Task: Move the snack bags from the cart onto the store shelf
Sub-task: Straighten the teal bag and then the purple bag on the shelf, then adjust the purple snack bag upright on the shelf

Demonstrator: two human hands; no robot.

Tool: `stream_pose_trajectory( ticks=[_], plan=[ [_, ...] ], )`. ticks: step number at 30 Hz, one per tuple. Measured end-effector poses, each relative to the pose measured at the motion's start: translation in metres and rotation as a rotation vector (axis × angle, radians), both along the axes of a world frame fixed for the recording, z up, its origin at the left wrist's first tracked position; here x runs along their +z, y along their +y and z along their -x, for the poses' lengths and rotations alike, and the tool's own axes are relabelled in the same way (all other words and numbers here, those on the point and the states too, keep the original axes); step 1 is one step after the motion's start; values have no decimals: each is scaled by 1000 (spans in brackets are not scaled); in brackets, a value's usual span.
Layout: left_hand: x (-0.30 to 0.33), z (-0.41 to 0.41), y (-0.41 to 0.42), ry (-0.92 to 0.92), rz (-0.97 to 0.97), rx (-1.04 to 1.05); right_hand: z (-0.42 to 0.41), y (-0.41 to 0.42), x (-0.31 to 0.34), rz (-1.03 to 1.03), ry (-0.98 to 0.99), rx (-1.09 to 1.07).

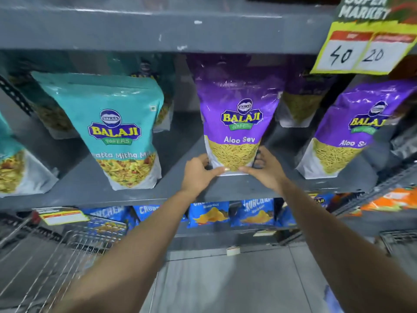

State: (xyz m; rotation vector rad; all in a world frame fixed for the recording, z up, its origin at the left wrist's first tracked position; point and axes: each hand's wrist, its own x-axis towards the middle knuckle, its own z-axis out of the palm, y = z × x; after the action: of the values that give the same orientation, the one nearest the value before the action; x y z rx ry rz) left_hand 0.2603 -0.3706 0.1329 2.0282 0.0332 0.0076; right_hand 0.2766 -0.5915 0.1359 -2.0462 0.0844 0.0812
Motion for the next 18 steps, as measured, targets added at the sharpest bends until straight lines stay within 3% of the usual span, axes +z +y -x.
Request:
stream_pose_trajectory(
  ticks=[5, 9, 11, 14, 18],
  plan=[
    [7, 24, -6, 7, -18, 55, 24, -4, 8, 89, 12, 31],
    [18, 25, -4, 68, -41, -32, 28, -4, 23, 93, 60, 63],
    [34, 21, 2, 119, -13, -91, 22, -5, 39, -86, 50, 18],
    [63, 9, 11, -97, 201, -70, 7, -10, 84, -456, -68, -125],
    [120, -11, 11, -400, 399, 18, -15, -8, 143, -613, -205, -194]
  ],
)
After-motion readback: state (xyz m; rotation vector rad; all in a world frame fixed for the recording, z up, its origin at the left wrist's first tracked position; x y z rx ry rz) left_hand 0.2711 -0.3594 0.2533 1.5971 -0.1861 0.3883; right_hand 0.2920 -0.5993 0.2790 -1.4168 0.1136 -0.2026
